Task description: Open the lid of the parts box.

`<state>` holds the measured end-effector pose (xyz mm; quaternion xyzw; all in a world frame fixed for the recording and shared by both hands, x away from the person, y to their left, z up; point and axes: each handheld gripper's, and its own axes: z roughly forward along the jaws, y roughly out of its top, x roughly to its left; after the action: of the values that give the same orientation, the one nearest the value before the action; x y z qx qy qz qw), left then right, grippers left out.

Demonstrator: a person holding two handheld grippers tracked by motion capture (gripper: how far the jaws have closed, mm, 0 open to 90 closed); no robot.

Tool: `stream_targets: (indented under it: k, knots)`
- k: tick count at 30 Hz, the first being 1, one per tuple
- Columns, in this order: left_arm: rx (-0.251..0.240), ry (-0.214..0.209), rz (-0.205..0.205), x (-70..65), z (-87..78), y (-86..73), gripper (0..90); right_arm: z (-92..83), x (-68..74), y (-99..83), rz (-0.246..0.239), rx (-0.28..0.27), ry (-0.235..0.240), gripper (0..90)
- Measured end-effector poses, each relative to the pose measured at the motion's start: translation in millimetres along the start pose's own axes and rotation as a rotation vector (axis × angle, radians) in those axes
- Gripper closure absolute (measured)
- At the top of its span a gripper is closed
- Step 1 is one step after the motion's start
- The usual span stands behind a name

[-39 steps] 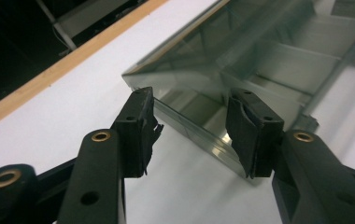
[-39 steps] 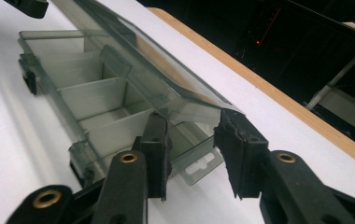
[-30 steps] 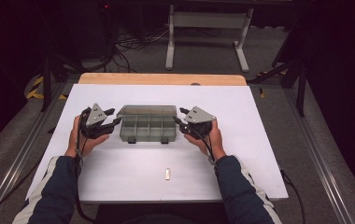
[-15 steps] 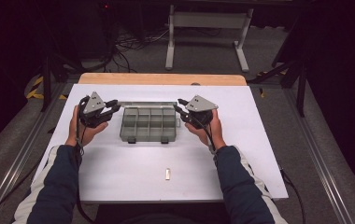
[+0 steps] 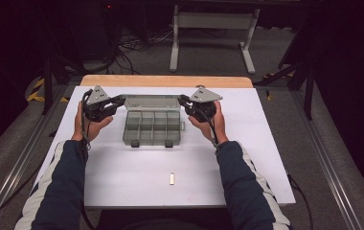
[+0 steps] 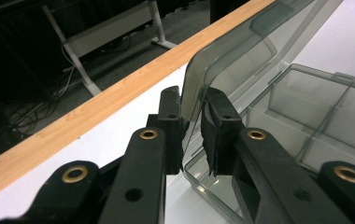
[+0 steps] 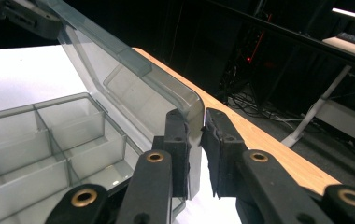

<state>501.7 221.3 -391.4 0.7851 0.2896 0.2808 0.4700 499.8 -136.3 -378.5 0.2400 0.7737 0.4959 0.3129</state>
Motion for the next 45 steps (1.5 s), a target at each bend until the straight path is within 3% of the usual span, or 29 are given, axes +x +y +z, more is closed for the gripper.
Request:
stream_targets:
  k: [7, 16, 20, 31, 45]
  knots:
    - [0.028, 0.0, -0.033, 5.1, 14.7, -7.0, 78.7, 14.3, -6.5, -4.8, 0.055, 0.011, 0.005, 78.2]
    - [0.098, -0.006, -0.081, 13.3, 41.9, -25.9, 80.3, 37.4, -12.7, -24.6, 0.097, 0.087, 0.018, 78.3]
    - [0.081, -0.015, -0.128, 15.1, 48.4, -29.4, 79.6, 45.5, -16.0, -32.7, 0.124, 0.109, 0.013, 80.0]
    - [0.08, -0.017, -0.185, 16.7, 61.2, -36.6, 77.9, 59.4, -19.1, -50.0, 0.181, 0.138, -0.001, 81.6]
    - [0.147, -0.009, -0.157, 9.8, 72.5, -37.7, 73.6, 61.1, -19.5, -57.4, 0.209, 0.185, -0.018, 79.6]
